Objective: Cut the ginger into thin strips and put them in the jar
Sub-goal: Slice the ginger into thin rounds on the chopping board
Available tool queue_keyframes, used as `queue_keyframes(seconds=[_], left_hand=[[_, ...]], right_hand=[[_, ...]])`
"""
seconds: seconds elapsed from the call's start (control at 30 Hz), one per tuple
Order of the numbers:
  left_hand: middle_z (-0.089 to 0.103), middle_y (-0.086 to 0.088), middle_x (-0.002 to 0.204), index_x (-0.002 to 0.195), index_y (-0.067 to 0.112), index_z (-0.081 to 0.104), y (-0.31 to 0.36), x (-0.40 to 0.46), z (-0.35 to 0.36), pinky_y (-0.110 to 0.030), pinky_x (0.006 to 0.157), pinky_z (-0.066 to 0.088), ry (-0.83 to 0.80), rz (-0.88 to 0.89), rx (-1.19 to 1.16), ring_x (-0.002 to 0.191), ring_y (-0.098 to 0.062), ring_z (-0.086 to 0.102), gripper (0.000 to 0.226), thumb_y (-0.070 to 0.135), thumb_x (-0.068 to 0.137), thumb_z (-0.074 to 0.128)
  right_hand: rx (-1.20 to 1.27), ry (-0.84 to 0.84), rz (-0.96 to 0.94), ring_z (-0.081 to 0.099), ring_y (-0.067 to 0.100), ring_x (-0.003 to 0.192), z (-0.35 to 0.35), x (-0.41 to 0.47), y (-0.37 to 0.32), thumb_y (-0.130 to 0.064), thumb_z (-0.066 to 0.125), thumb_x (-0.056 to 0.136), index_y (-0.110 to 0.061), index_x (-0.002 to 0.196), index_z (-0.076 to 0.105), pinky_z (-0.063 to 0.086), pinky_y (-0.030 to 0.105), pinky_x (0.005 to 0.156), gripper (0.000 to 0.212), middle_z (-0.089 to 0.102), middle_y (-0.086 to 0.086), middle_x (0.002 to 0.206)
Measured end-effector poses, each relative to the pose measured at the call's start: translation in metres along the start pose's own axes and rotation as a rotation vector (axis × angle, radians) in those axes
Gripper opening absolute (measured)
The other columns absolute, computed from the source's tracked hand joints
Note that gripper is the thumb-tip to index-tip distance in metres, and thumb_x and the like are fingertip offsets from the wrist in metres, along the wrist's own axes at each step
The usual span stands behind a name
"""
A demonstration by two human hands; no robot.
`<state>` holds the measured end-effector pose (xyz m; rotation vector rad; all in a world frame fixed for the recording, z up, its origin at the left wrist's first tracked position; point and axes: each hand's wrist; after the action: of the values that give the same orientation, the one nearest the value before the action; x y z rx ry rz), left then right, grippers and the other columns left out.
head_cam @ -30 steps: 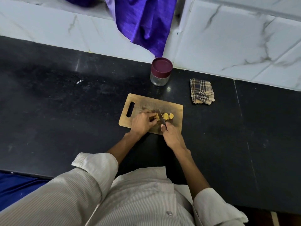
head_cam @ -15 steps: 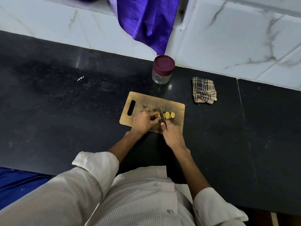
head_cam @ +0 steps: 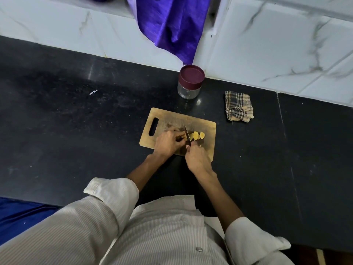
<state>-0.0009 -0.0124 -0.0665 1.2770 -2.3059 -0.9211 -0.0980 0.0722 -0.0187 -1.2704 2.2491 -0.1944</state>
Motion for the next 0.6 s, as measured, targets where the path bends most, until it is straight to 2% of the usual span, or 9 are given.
queue_keyframes(seconds=[0.23, 0.43, 0.6], left_hand=[[0.062, -0.001, 0.117, 0.117, 0.014, 0.068, -0.002, 0.002, 0.003, -0.036, 0.083, 0.052, -0.002, -0.009, -0.022, 0.101, -0.016, 0.059, 0.032, 0.024, 0.087, 0.068], [0.064, -0.003, 0.109, 0.112, 0.012, 0.071, -0.004, 0.001, 0.006, -0.038, 0.076, 0.052, 0.01, -0.005, -0.034, 0.094, -0.019, 0.061, 0.027, 0.022, 0.086, 0.069], [0.062, -0.002, 0.114, 0.117, 0.013, 0.068, -0.004, 0.0, 0.002, -0.041, 0.078, 0.052, -0.019, 0.012, 0.0, 0.097, -0.019, 0.06, 0.03, 0.024, 0.089, 0.065]], right_hand=[[-0.045, 0.015, 0.001, 0.066, 0.03, 0.099, 0.001, 0.005, -0.002, -0.024, 0.038, 0.106, -0.008, 0.12, 0.054, 0.055, 0.045, 0.082, 0.027, 0.067, 0.014, 0.108], [-0.044, -0.052, 0.026, 0.063, 0.035, 0.109, -0.007, 0.019, -0.01, -0.02, 0.04, 0.104, -0.006, 0.12, 0.056, 0.05, 0.043, 0.085, 0.027, 0.064, 0.018, 0.117], [-0.057, -0.052, 0.026, 0.064, 0.033, 0.106, -0.006, 0.019, -0.011, -0.02, 0.041, 0.104, -0.008, 0.121, 0.054, 0.051, 0.043, 0.084, 0.025, 0.065, 0.016, 0.115]])
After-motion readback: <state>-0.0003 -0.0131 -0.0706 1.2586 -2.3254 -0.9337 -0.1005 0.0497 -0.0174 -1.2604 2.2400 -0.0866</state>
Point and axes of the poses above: each hand's wrist, its own x-axis towards the middle knuckle, its own z-axis out of the palm, y = z × x
